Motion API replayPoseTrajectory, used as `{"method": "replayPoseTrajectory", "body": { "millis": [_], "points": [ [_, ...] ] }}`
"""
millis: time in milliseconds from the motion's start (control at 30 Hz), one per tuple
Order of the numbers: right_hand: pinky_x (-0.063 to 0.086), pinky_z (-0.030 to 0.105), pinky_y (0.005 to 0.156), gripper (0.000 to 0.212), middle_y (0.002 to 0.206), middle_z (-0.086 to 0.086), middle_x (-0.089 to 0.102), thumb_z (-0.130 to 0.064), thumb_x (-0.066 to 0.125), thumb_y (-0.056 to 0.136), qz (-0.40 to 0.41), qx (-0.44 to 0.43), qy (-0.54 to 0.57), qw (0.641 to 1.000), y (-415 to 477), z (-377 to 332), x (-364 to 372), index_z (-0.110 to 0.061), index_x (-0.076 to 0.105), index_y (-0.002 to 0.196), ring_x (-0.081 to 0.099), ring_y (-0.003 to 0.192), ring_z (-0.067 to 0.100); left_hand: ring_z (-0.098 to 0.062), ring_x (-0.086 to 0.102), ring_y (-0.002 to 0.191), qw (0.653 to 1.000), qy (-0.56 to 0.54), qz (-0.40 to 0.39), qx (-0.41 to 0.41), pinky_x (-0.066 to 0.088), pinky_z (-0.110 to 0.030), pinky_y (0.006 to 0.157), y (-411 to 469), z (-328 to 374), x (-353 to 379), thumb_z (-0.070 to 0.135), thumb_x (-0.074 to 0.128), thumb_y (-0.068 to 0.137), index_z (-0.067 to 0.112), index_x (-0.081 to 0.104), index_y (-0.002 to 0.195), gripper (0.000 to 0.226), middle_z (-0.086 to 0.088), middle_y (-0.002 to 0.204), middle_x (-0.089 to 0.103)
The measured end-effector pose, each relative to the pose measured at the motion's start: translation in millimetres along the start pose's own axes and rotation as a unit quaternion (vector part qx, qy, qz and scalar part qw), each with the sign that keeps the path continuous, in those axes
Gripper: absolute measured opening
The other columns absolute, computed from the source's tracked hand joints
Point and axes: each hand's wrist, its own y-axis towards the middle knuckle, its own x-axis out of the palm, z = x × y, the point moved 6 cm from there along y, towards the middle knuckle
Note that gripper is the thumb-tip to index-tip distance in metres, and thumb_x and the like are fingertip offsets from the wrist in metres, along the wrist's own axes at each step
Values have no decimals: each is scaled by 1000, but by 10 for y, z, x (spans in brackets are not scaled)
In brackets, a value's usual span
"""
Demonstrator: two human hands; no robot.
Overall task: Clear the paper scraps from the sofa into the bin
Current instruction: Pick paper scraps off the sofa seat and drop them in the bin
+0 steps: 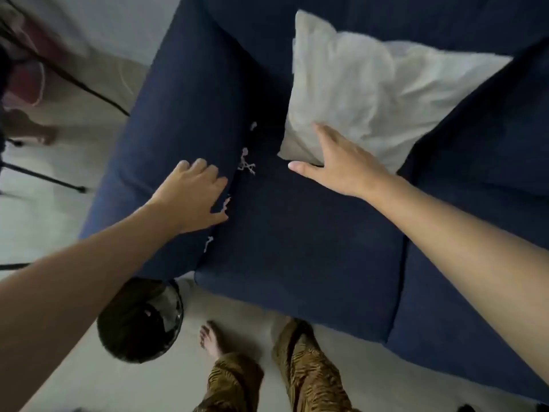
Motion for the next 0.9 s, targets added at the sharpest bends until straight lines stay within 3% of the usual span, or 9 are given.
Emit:
{"method": "replayPoseTrajectory", "body": {
  "millis": [100, 233, 333, 467, 600, 700, 800, 900],
  "points": [
    [41, 46, 108, 99, 164, 7, 32, -77, 46, 89, -19, -17, 3, 1000, 363, -133, 678, -18, 13, 162, 41, 144, 29, -26, 44, 104, 993, 86, -46, 64, 34, -42, 90, 22, 332, 717, 64, 55, 81, 17, 59, 123, 63, -3, 113, 55],
    [48, 43, 97, 84, 147, 11, 49, -64, 56, 93, -79, -22, 14, 997, 746, -360, 1735, -13, 32, 156, 52, 131, 31, -36, 34, 121, 976, 152, -135, 77, 19, -53, 110, 68, 706, 1634, 27, 49, 97, 12, 58, 131, 38, -14, 133, 46],
    [50, 42, 94, 72, 142, 14, 52, -57, 61, 94, -123, -13, 22, 992, 992, -599, 2399, -11, 45, 146, 55, 125, 33, -37, 25, 128, 954, 211, -202, 72, 11, -57, 113, 133, 830, 2127, 27, 49, 99, 14, 56, 134, 39, -15, 142, 38],
    [49, 37, 80, 54, 132, 11, 58, -45, 67, 93, -113, 5, 37, 993, 1276, -832, 2922, -13, 53, 135, 63, 112, 31, -38, 26, 121, 949, 248, -191, 51, 12, -56, 108, 177, 852, 2482, 29, 52, 97, 16, 64, 123, 31, -14, 134, 44],
    [41, 33, 65, 12, 117, 11, 63, -15, 57, 100, -31, 1, -33, 999, 1392, -982, 3089, -10, 66, 106, 68, 95, 30, -33, 35, 114, 963, 203, -173, 34, 17, -52, 102, 246, 890, 2552, 33, 56, 93, 21, 67, 111, 24, -8, 122, 55],
    [41, 33, 62, 18, 107, 9, 68, -1, 53, 99, 21, 2, -57, 998, 1388, -968, 3113, -8, 67, 91, 69, 88, 28, -30, 38, 107, 970, 177, -163, 23, 19, -50, 94, 289, 905, 2516, 36, 55, 94, 23, 65, 110, 23, -5, 113, 58],
    [40, 31, 62, 18, 102, 8, 72, -12, 55, 102, 21, 20, -17, 999, 1344, -911, 3079, -9, 69, 92, 69, 86, 27, -28, 40, 106, 978, 138, -154, 4, 21, -47, 95, 249, 904, 2434, 34, 56, 94, 23, 65, 107, 19, -4, 111, 57],
    [45, 31, 65, 21, 101, 4, 72, -28, 61, 100, 17, 28, 83, 996, 1139, -864, 2991, -16, 76, 93, 67, 86, 22, -27, 43, 98, 996, 7, -84, -33, 27, -43, 93, 32, 910, 2244, 18, 56, 92, 21, 67, 92, 11, -5, 102, 57]
  ]
}}
